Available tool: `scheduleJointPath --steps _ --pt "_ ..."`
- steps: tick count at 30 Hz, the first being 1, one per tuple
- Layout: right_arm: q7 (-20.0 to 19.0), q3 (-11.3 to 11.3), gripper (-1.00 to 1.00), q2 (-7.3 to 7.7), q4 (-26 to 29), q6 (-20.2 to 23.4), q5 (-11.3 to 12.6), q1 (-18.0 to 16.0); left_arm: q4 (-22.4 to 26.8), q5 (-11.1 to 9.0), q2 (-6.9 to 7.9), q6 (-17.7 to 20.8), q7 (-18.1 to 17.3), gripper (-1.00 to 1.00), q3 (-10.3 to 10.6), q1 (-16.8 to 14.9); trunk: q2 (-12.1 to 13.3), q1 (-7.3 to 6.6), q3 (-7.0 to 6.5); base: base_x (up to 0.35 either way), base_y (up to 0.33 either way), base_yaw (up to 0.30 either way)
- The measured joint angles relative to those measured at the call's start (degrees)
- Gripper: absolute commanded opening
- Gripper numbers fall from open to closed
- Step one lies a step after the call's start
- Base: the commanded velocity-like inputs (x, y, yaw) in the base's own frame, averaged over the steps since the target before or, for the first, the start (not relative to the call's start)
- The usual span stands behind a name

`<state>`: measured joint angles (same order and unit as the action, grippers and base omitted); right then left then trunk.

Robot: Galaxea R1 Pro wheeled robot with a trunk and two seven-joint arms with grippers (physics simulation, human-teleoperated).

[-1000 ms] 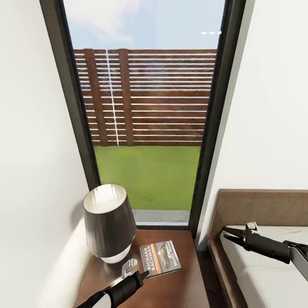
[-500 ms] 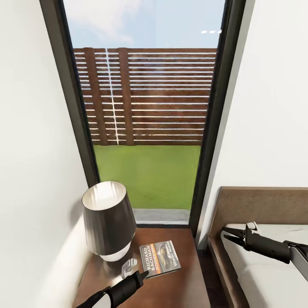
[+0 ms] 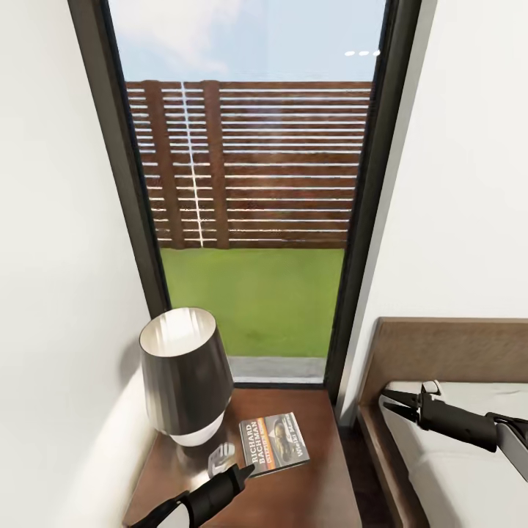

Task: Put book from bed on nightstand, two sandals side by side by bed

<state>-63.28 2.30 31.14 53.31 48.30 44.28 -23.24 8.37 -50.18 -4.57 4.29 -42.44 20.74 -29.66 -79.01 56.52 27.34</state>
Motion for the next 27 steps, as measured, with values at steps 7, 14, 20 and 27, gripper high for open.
scheduleJointPath --steps 7,14,20,27 --pt "0.0 0.0 1.00 -0.02 0.1 0.0 0.0 0.0 0.0 0.0 0.00 0.0 0.0 -1.00 0.0 0.0 -2.8 1.54 1.26 0.000 0.000 0.000" --pt "0.0 0.0 1.00 -0.08 0.1 0.0 0.0 0.0 0.0 0.0 0.00 0.0 -0.1 -1.00 0.0 0.0 -5.6 3.08 2.52 0.000 0.000 0.000" --pt "0.0 0.0 1.00 -0.09 0.1 0.0 0.0 0.0 0.0 0.0 0.00 0.0 -0.1 -1.00 0.0 0.0 -8.0 4.39 3.59 0.000 0.000 0.000" --pt "0.0 0.0 1.00 -0.09 0.1 0.0 0.0 0.0 0.0 0.0 0.01 0.0 -0.2 -1.00 0.0 0.0 -10.8 5.93 4.85 0.000 0.000 0.000"
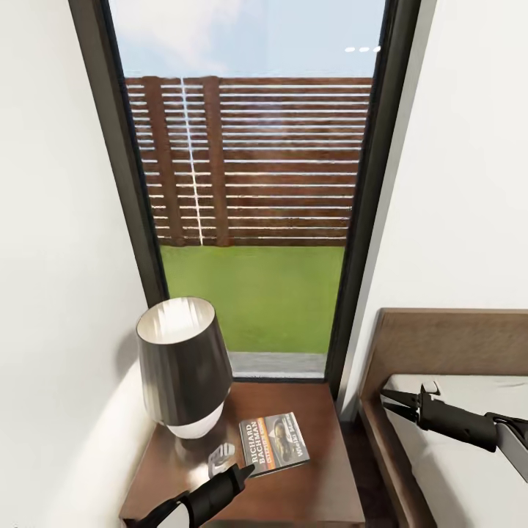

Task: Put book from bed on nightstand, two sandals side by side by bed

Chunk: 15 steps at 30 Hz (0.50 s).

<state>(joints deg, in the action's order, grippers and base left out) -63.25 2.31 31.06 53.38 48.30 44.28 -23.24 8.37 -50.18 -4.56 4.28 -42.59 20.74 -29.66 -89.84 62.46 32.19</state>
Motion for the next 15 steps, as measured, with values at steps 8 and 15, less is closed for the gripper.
scheduleJointPath --steps 8,15 --pt "0.0 0.0 1.00 0.00 0.0 0.0 0.0 0.0 0.0 0.0 0.05 0.0 0.0 -1.00 0.0 0.0 -3.2 1.76 1.44 0.000 0.000 0.000" --pt "0.0 0.0 1.00 0.00 0.0 0.0 0.0 0.0 0.0 0.0 0.07 -0.1 0.1 -1.00 0.0 0.0 -6.0 3.30 2.69 0.000 0.000 0.000"
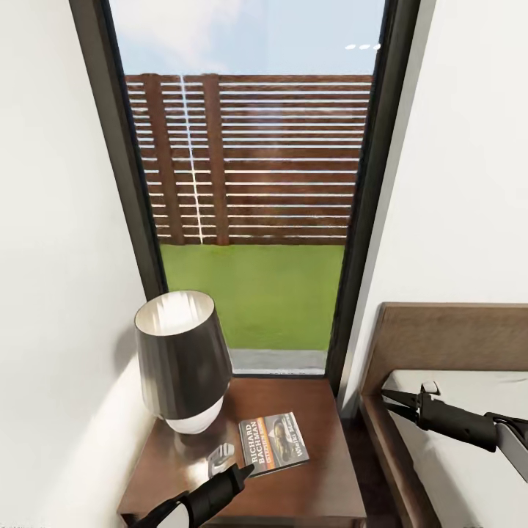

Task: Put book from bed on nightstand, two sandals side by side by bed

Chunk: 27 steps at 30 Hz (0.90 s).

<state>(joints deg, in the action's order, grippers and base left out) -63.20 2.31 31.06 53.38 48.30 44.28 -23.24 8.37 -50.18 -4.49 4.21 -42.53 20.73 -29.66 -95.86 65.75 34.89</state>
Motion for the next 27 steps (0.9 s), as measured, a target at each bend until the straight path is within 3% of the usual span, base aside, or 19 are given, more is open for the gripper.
scheduleJointPath --steps 27 --pt "0.0 0.0 1.00 0.00 0.0 0.0 0.0 0.0 0.0 0.0 0.00 0.0 0.0 -1.00 0.0 0.0 -10.8 5.93 4.85 0.000 0.000 0.000"
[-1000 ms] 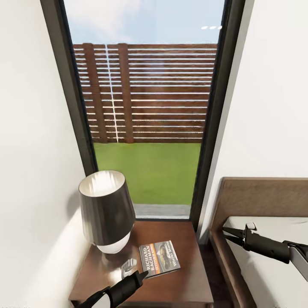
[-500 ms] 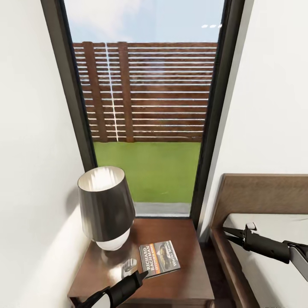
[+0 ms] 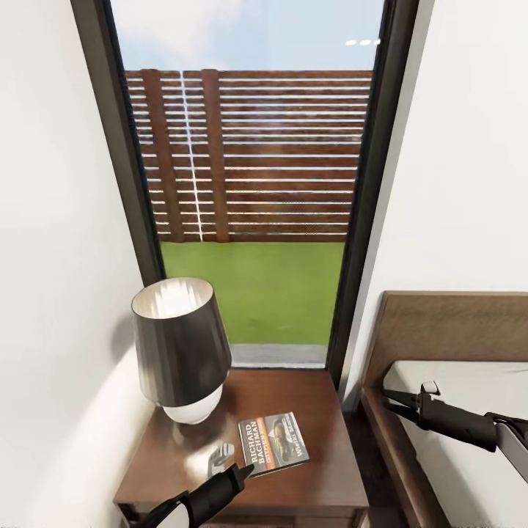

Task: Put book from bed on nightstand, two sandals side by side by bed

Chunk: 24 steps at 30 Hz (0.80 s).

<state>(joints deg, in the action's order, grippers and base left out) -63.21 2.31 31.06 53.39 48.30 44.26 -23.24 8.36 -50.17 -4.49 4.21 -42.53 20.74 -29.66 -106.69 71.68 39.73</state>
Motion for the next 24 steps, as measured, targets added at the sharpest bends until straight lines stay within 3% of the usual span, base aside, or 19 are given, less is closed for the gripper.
scheduleJointPath --steps 11,24 --pt "0.0 0.0 1.00 0.00 0.0 0.0 0.0 0.0 0.0 0.0 0.00 0.0 -0.1 -1.00 0.0 0.0 -4.4 2.42 1.98 0.000 0.000 0.000" --pt "0.0 0.0 1.00 0.00 0.0 -0.1 0.0 0.0 0.0 0.0 0.00 0.0 -0.1 -1.00 0.0 0.0 -6.4 3.52 2.88 0.000 0.000 0.000"
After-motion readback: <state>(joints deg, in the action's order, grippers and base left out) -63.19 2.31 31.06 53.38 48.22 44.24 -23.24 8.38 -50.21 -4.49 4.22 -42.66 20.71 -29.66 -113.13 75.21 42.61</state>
